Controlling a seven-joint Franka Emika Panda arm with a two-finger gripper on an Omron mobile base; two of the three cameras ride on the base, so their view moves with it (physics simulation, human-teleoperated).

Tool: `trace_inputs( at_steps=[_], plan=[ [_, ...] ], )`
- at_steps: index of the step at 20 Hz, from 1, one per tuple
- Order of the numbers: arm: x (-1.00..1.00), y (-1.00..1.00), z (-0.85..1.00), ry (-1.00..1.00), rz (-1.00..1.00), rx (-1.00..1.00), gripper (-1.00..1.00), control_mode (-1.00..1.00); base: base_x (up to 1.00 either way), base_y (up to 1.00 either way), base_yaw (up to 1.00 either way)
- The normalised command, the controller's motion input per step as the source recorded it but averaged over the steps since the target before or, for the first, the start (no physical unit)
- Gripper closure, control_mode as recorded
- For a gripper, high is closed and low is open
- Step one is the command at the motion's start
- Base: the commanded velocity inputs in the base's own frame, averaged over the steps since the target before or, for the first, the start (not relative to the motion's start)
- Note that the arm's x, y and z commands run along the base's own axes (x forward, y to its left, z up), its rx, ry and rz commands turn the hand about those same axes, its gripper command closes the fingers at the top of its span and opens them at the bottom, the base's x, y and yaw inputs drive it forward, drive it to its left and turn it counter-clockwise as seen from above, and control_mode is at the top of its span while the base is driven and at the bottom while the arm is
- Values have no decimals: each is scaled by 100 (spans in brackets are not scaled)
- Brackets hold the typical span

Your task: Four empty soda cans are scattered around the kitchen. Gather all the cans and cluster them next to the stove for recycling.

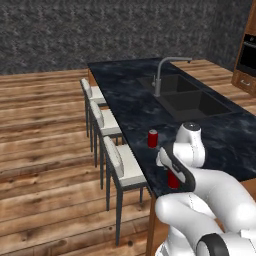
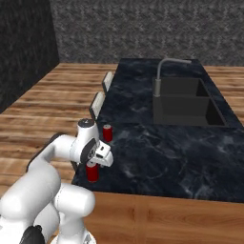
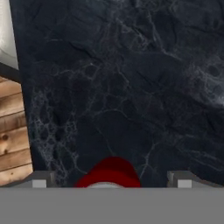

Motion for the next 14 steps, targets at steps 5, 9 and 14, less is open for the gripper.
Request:
trace_inputs(
  at_steps=[5,9,14],
  plan=[
    [0,0,-4,0,0,0,-100,-100,0,0,0],
    [-1,0,-21,0,0,-1,-100,-100,0,0,0],
    [-23,6,-15,-3,0,0,-100,-100,0,0,0]
  ],
)
